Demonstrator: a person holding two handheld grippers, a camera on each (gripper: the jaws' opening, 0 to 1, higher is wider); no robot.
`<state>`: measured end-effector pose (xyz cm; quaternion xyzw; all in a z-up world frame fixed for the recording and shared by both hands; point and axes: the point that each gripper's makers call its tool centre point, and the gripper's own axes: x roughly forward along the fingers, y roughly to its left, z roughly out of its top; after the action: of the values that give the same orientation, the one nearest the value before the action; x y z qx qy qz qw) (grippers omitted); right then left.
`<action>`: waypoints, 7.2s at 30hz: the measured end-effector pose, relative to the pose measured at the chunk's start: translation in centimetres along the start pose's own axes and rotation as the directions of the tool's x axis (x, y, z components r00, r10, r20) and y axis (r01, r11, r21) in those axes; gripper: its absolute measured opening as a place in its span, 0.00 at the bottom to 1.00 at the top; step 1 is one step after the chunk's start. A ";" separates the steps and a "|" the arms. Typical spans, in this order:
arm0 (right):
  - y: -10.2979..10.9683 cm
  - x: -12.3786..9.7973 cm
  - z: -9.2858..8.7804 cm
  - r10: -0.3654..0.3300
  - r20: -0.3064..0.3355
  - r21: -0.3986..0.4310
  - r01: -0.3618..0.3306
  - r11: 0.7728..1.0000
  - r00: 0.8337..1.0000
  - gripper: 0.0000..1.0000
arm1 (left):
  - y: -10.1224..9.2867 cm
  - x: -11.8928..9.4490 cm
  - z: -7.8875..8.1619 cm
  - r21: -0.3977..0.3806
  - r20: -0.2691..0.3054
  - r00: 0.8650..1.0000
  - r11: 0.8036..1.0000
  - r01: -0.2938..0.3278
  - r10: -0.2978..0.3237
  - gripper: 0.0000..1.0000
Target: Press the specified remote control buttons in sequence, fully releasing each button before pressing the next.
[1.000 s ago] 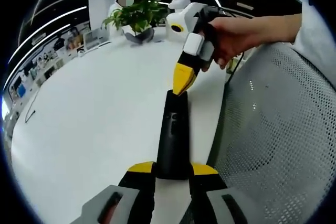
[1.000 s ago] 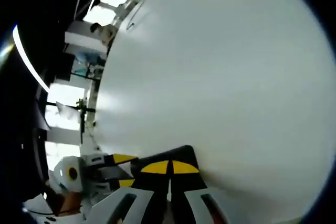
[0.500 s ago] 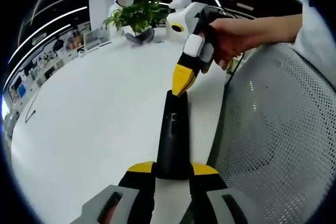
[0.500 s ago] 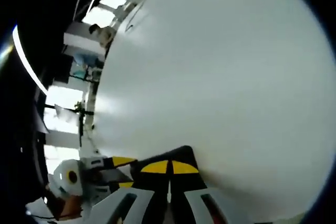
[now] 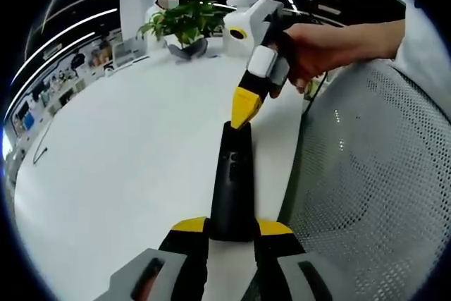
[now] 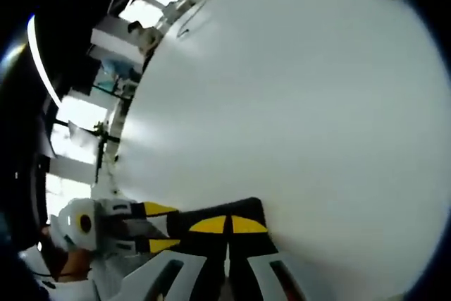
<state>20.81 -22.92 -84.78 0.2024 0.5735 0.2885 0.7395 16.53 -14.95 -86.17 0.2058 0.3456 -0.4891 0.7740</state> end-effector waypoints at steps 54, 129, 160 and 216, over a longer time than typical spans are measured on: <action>0.1 -0.1 -1.6 -0.001 -0.100 -0.002 0.001 1.000 0.995 0.00 | -0.8 0.1 0.2 -0.010 0.007 0.999 0.999 0.039 -0.039 0.24; 1.5 0.8 -2.2 0.006 -0.130 -0.104 -0.020 0.994 0.992 0.00 | -0.8 0.2 0.3 0.031 0.016 1.000 0.999 0.024 -0.025 0.24; 1.4 0.8 -2.2 0.050 -0.123 0.024 -0.047 0.999 0.991 0.00 | -0.8 0.3 0.3 0.024 0.011 1.000 1.000 0.018 -0.019 0.24; 0.1 0.2 -3.3 -0.111 -0.178 -0.139 0.087 0.986 0.978 0.00 | -0.8 0.3 0.3 0.032 0.008 1.000 0.999 0.019 -0.019 0.24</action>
<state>17.69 -22.81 -85.75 0.0970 0.6291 0.3058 0.7081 16.02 -15.70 -86.18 0.2129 0.3364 -0.5028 0.7673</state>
